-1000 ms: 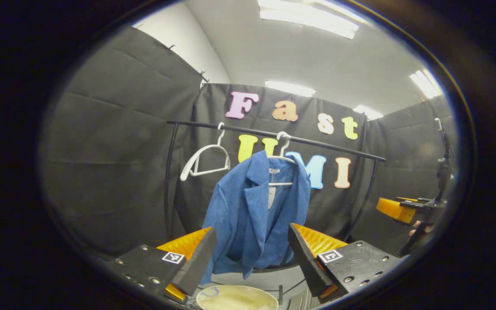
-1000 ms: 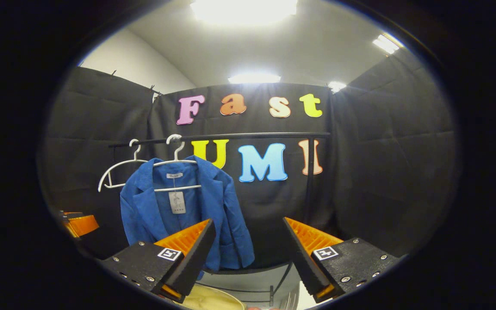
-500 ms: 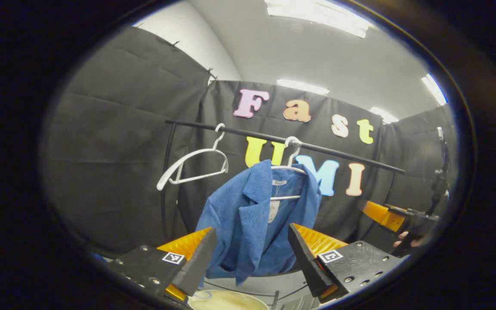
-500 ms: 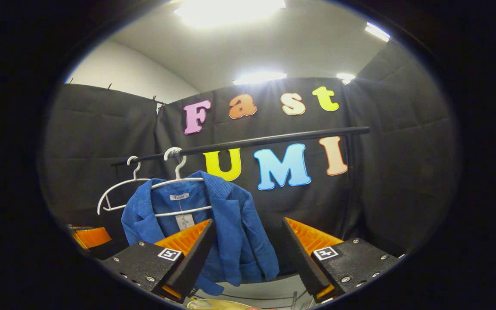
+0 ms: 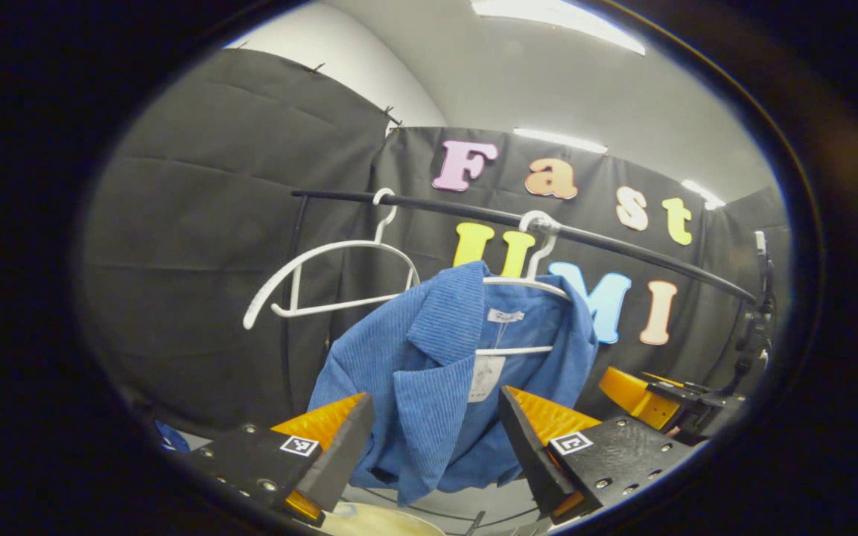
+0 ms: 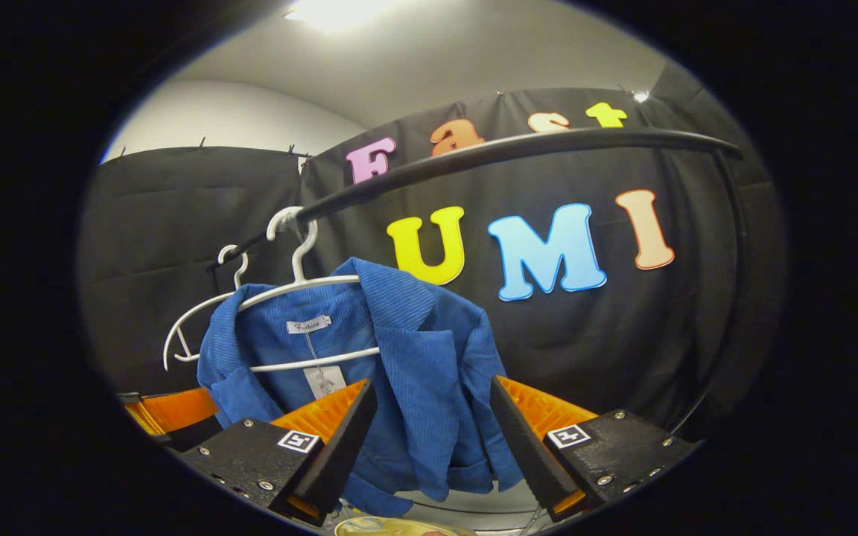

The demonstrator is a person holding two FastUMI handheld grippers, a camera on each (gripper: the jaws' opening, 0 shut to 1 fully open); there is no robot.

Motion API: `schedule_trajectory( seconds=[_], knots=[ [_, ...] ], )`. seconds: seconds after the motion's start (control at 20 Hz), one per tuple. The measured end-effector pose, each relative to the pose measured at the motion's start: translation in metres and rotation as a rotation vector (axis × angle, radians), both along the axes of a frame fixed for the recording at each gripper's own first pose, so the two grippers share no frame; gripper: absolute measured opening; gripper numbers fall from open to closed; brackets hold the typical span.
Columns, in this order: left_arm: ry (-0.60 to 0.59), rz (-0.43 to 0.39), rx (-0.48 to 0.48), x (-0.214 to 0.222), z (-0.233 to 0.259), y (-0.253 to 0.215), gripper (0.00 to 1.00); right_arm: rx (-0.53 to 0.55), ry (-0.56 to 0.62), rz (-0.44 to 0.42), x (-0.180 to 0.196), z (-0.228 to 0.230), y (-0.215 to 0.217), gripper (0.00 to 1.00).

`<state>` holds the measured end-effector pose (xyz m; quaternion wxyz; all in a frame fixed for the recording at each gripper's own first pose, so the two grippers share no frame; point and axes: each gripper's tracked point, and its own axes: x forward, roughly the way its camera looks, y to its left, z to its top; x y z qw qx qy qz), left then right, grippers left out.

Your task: Grasp the clothes on the hanger with both hands and then place them into the laundry hamper below.

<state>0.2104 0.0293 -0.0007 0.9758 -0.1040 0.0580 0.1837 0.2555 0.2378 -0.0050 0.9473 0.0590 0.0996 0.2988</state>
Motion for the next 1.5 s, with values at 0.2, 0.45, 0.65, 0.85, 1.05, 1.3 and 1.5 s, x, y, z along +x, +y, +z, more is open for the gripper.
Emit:
schedule_trajectory(
  seconds=[0.2, 0.45, 0.65, 0.85, 1.05, 1.3, 1.5],
  knots=[
    [0.031, 0.055, 0.031, 0.028, -0.008, 0.007, 1.00, -0.033, 0.034, 0.049, 0.027, -0.026, 0.026, 0.95],
    [0.066, 0.109, 0.052, 0.053, -0.021, 0.014, 1.00, -0.043, 0.067, 0.114, 0.047, -0.046, 0.052, 0.95],
    [0.088, 0.188, 0.073, 0.074, -0.031, 0.022, 1.00, -0.066, 0.049, 0.129, 0.062, -0.052, 0.062, 0.95],
    [0.082, 0.208, 0.077, 0.081, -0.035, 0.024, 0.93, -0.037, 0.029, 0.148, 0.068, -0.047, 0.068, 0.95],
    [0.052, 0.167, 0.035, 0.085, -0.035, 0.018, 0.85, -0.031, 0.052, 0.189, 0.066, -0.051, 0.076, 0.81],
    [0.007, 0.185, 0.024, 0.079, -0.027, 0.018, 0.14, -0.035, 0.065, 0.226, 0.064, -0.053, 0.076, 0.30],
    [-0.053, 0.094, -0.019, 0.076, -0.020, 0.006, 0.14, 0.061, 0.106, 0.260, 0.064, -0.046, 0.075, 0.02]
  ],
)
